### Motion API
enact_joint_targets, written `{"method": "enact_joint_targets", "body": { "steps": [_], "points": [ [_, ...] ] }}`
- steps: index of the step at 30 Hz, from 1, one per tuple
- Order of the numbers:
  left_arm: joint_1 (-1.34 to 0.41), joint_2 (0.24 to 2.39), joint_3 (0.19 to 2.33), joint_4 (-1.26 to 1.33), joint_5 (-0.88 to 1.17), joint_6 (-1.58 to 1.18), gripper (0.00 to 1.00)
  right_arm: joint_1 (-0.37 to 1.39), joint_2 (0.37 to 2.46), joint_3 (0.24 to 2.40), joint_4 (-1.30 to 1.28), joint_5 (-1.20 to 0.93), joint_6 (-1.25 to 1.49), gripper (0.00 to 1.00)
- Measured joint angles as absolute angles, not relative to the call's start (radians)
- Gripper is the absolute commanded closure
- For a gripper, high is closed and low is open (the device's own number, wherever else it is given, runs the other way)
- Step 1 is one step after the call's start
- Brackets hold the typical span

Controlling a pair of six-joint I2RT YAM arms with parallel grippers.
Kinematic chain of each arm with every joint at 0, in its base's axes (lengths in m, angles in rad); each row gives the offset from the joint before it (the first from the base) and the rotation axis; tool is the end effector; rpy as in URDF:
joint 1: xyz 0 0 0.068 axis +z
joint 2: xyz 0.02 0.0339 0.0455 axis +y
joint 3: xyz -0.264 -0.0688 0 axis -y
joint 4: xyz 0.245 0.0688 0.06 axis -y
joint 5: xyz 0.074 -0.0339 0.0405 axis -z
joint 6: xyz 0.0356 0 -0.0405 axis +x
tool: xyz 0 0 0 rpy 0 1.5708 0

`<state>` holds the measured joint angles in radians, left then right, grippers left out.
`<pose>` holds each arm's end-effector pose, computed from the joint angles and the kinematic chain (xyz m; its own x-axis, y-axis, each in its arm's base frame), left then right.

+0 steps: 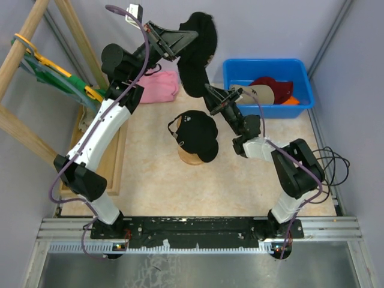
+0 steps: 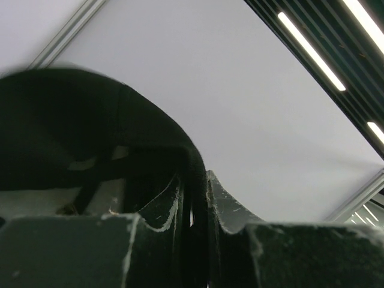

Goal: Stack the hats

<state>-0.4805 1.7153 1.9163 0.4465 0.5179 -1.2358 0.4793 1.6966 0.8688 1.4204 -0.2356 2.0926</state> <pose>0.3198 -0.1866 0.5457 -0.5341 -0.6469 -0.5442 0.7523 -0.0700 -0.6551 0.3095 0.1702 0.2962 -0.7847 0.5422 0.3004 -0.1205 -0.6088 0.7841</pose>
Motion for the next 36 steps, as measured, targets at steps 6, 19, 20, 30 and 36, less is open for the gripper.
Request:
{"method": "enact_joint_targets", "body": {
  "steps": [6,19,20,30,36],
  "points": [
    [-0.474,1.645,1.762,0.475,0.486,-1.22,1.0,0.423,1.677,0.866,1.454,-0.248,2.093,1.0],
    [-0.37,1.429,1.39,0.472,0.459,-1.146,0.46,0.02,1.336,0.738,1.337,-0.61,2.088,1.0],
    [-0.354,1.404,1.35,0.465,0.457,-1.144,0.43,0.001,1.326,0.738,1.338,-0.639,2.088,1.0],
    [-0.318,1.245,1.174,0.126,0.402,-0.996,0.32,-0.043,1.315,0.684,1.267,-0.841,2.09,1.0],
    [-0.311,1.219,1.07,0.009,0.396,-0.95,0.37,-0.043,1.317,0.681,1.275,-0.872,2.09,1.0]
  ]
}}
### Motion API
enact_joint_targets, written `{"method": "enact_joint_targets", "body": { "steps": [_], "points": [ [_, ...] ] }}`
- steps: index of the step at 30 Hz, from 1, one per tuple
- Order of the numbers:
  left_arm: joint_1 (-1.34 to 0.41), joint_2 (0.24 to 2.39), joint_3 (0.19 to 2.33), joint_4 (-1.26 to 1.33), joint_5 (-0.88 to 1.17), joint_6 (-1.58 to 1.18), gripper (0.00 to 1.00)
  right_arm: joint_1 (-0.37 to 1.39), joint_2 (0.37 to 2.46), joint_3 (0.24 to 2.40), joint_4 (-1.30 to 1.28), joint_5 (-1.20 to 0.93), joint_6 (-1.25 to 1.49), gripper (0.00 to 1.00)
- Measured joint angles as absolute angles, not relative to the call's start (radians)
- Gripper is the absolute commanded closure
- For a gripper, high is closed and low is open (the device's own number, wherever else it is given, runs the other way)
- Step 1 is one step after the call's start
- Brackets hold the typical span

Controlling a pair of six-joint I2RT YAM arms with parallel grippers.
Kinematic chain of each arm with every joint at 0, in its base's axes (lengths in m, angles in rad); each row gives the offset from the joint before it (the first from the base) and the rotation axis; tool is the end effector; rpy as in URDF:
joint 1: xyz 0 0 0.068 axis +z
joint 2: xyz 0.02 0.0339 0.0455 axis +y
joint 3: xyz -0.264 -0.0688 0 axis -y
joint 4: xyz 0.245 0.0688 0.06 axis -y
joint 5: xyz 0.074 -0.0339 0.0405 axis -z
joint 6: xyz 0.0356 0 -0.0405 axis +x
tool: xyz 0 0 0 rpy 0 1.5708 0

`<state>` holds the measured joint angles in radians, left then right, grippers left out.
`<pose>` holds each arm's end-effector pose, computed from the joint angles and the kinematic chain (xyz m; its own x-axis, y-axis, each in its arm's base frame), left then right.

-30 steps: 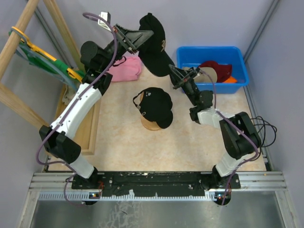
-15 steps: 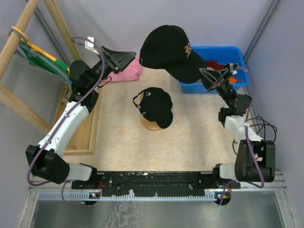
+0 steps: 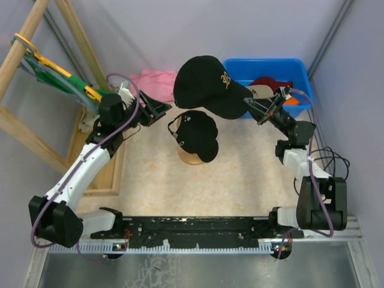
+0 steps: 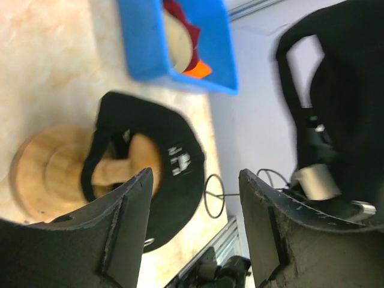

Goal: Stack the hats

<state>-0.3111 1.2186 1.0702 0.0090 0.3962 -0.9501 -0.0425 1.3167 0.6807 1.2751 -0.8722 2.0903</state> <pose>0.2680 -0.1006 0.3696 -0.6026 -0.5945 -0.5323 0.2682 0.4774 -0.8368 0.2651 0.0160 0.3296 -0.8052 0.5930 0.0020 -0.2260 -0.3100 0.9235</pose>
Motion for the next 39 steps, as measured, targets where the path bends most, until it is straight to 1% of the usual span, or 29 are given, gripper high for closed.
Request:
{"method": "enact_joint_targets", "body": {
  "steps": [5,11,17,20,22,26,29,33,39],
  "points": [
    [-0.299,1.219,0.998,-0.085,0.408,-0.906,0.43,-0.043,1.328,0.683,1.327,-0.876,2.09,1.0],
    [-0.286,1.224,0.945,-0.123,0.42,-0.857,0.44,-0.043,1.361,0.683,1.369,-0.885,2.091,1.0],
    [-0.285,1.279,0.944,-0.13,0.427,-0.826,0.47,-0.043,1.374,0.69,1.37,-0.894,2.091,1.0],
    [-0.286,1.32,0.946,-0.128,0.44,-0.821,0.57,-0.043,1.375,0.69,1.369,-0.9,2.091,1.0],
    [-0.286,1.351,0.952,-0.126,0.45,-0.818,0.67,-0.043,1.375,0.69,1.369,-0.907,2.091,1.0],
    [-0.286,1.395,0.953,-0.115,0.459,-0.815,0.84,-0.042,1.375,0.688,1.368,-0.916,2.091,1.0],
    [-0.286,1.409,0.953,-0.102,0.458,-0.814,0.94,-0.034,1.378,0.686,1.367,-0.92,2.091,1.0],
    [-0.286,1.43,0.953,-0.072,0.456,-0.809,1.0,-0.012,1.392,0.667,1.375,-0.917,2.091,1.0],
    [-0.281,1.486,0.955,-0.036,0.456,-0.802,1.0,0.043,1.467,0.628,1.414,-0.917,2.091,1.0]
  ]
}}
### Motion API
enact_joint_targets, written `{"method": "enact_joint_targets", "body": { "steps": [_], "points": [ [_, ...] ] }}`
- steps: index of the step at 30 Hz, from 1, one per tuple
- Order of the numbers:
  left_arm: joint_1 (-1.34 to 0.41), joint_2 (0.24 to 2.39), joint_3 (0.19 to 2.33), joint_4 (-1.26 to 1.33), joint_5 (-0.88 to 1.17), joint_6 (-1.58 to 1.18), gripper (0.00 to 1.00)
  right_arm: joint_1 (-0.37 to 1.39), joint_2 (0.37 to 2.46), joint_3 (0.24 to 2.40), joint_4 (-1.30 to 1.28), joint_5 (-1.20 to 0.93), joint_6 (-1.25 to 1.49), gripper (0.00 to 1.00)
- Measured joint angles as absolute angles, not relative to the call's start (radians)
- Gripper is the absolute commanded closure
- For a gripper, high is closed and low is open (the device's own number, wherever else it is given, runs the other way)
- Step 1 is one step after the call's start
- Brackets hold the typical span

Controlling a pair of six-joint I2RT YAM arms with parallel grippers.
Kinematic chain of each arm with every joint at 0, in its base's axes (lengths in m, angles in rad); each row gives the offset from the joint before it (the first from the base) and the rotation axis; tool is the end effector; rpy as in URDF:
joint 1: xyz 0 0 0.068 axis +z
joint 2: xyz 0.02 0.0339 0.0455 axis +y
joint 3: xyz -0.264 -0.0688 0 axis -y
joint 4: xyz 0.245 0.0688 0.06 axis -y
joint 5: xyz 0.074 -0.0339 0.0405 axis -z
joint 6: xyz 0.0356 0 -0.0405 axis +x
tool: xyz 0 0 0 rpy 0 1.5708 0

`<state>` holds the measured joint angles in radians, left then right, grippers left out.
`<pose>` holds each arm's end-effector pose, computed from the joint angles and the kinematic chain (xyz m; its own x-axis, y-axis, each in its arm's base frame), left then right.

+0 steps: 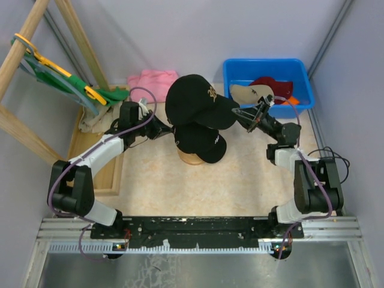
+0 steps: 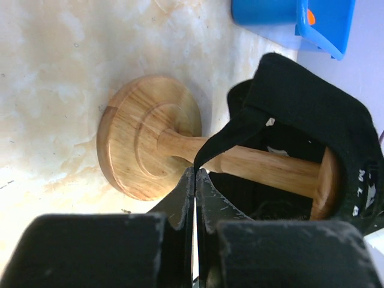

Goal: Stack the hats

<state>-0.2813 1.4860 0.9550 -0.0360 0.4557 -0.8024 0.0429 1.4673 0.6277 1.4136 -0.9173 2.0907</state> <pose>0.3114 -0.1063 0.2473 -0.7943 -0.4426 -0.4163 0.0501 0.6351 -0.7708 0.2798 0.0403 0.2857 -0.8702 0.4908 0.0430 -0.1269 -0.3078 0.9430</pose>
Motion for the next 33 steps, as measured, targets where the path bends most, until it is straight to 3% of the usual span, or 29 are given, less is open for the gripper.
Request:
{"method": "enact_joint_targets", "body": {
  "steps": [21,33],
  "points": [
    [-0.251,1.523,0.955,0.022,0.488,-0.807,1.0,0.129,1.754,0.521,1.56,-0.899,2.091,1.0],
    [-0.25,1.546,0.95,0.045,0.502,-0.811,1.0,0.128,1.725,0.432,1.546,-0.9,2.019,1.0]
  ]
}}
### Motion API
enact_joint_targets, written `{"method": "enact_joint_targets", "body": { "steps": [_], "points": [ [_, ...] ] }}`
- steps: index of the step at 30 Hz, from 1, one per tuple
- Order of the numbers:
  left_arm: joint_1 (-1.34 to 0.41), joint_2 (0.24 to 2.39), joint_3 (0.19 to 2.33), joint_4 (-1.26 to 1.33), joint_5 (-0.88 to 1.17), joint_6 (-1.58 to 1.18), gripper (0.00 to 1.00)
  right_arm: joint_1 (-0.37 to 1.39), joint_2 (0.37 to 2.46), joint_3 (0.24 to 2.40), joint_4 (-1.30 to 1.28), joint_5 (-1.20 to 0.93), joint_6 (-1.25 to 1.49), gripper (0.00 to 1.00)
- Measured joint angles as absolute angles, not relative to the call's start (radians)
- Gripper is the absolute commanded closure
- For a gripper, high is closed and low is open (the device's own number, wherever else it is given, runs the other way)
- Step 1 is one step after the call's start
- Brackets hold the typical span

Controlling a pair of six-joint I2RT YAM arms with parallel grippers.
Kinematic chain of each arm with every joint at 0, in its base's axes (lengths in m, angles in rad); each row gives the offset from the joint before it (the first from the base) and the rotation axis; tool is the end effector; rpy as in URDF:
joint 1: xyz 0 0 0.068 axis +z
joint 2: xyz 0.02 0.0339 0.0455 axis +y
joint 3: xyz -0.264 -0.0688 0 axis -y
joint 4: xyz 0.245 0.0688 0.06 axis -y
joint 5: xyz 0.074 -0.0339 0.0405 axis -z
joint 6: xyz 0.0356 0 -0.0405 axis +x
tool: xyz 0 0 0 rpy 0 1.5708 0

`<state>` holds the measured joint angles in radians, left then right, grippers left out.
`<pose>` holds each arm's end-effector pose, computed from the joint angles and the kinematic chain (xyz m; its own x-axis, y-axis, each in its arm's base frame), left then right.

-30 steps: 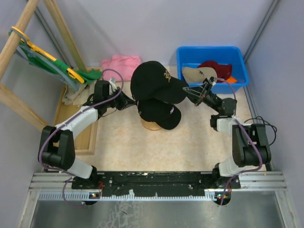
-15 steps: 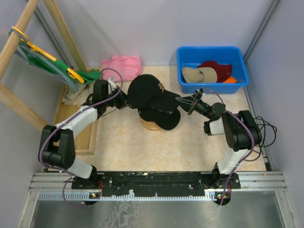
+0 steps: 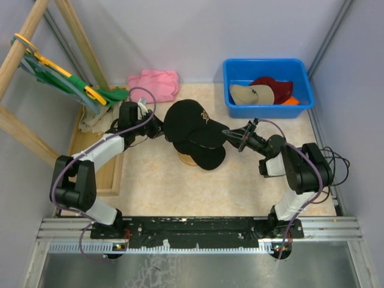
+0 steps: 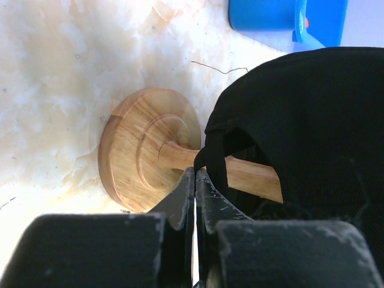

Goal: Stack the hats

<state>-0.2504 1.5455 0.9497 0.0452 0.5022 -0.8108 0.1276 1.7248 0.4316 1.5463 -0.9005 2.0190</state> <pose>0.3246 -0.1007 0.2345 -0.7947 -0.4525 -0.4046 0.0560 0.6090 -0.7912 0.2726 0.0631 0.1793 -0.8571 0.4545 0.2427 0.1365 -0.2539 0.9575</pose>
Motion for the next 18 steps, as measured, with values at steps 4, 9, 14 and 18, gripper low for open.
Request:
{"method": "enact_joint_targets", "body": {
  "steps": [4,9,14,18],
  "points": [
    [-0.25,1.546,0.928,0.051,0.505,-0.81,1.0,0.128,1.649,0.398,1.494,-0.908,1.956,1.0],
    [-0.249,1.546,0.895,0.049,0.506,-0.801,1.0,0.128,1.593,0.377,1.435,-0.931,1.89,1.0],
    [-0.245,1.546,0.861,0.043,0.506,-0.786,1.0,0.123,1.496,0.378,1.278,-0.942,1.795,1.0],
    [-0.245,1.544,0.834,0.037,0.505,-0.783,1.0,0.115,1.434,0.378,1.168,-0.949,1.717,1.0]
  ]
}}
